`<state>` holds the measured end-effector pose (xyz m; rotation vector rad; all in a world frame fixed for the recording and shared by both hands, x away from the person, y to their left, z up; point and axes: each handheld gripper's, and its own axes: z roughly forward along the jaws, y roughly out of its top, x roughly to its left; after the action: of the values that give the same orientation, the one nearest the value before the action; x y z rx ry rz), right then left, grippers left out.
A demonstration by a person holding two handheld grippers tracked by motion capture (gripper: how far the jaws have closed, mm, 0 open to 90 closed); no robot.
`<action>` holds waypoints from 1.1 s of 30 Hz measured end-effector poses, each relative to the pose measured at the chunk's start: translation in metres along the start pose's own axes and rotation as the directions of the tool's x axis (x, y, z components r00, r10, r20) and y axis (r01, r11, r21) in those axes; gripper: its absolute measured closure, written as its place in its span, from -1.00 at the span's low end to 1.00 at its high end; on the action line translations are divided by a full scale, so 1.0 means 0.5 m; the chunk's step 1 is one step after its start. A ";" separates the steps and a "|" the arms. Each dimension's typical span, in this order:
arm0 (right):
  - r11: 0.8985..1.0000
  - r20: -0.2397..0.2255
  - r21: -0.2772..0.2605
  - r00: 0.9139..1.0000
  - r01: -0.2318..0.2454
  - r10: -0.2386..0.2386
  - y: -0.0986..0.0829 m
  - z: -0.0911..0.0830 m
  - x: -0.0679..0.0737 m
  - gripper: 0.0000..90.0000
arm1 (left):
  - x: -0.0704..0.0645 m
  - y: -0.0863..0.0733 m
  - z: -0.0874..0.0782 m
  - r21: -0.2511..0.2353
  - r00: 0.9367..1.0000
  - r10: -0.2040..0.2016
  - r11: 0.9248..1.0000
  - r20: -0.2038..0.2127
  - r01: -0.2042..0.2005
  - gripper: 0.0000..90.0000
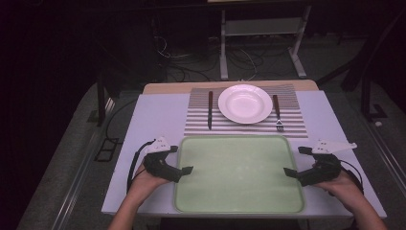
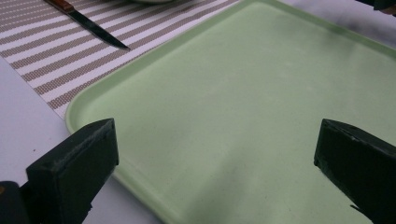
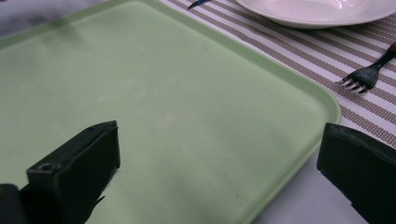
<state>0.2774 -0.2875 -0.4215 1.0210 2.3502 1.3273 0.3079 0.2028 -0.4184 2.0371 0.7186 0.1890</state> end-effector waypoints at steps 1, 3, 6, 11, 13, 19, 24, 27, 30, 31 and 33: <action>1.000 -0.003 -0.004 1.000 -0.002 0.002 -0.001 -0.001 0.000 -1.00 | 0.000 0.002 0.001 -0.001 1.000 0.000 1.000 -0.002 0.000 -1.00; 1.000 -0.009 -0.006 1.000 -0.003 0.003 -0.002 -0.002 0.001 -1.00 | 0.000 0.003 0.002 -0.005 1.000 0.000 1.000 -0.004 0.000 -1.00; 1.000 -0.014 0.002 1.000 -0.004 0.004 -0.006 -0.001 0.002 -1.00 | -0.001 0.004 0.004 -0.006 1.000 0.003 1.000 -0.002 -0.003 -1.00; 1.000 -0.017 -0.011 1.000 -0.001 0.001 -0.002 0.000 0.007 -1.00 | 0.004 0.004 0.006 -0.009 1.000 0.000 1.000 0.000 0.000 -1.00; 1.000 -0.016 -0.010 1.000 -0.003 0.003 -0.003 -0.001 0.007 -1.00 | 0.006 0.005 0.006 -0.017 1.000 -0.002 1.000 0.000 0.002 -1.00; 1.000 -0.020 -0.018 1.000 -0.007 0.007 -0.002 -0.001 0.007 -1.00 | 0.017 0.012 0.011 -0.031 1.000 -0.016 0.999 -0.001 0.016 -1.00; 1.000 -0.023 -0.019 1.000 -0.005 0.004 -0.002 0.000 0.008 -1.00 | 0.027 0.017 0.019 -0.044 1.000 -0.026 0.999 -0.003 0.026 -1.00; 1.000 -0.023 -0.018 1.000 -0.010 0.009 -0.002 -0.001 0.007 -1.00 | 0.030 0.019 0.025 -0.042 1.000 -0.024 0.999 -0.003 0.024 -1.00; 1.000 -0.025 -0.020 1.000 -0.009 0.009 -0.002 0.000 0.006 -1.00 | 0.032 0.022 0.028 -0.042 1.000 -0.021 0.999 -0.004 0.021 -1.00; 1.000 -0.025 -0.020 1.000 -0.009 0.009 -0.002 0.000 0.006 -1.00 | 0.032 0.023 0.028 -0.045 1.000 -0.023 0.999 -0.005 0.023 -1.00; 1.000 -0.024 -0.018 1.000 -0.010 0.010 -0.002 0.000 0.006 -1.00 | 0.035 0.024 0.031 -0.051 1.000 -0.026 0.998 -0.003 0.026 -1.00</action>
<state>0.2748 -0.2856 -0.4222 1.0182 2.3487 1.3701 0.3333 0.1965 -0.4194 1.9790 0.7351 0.1946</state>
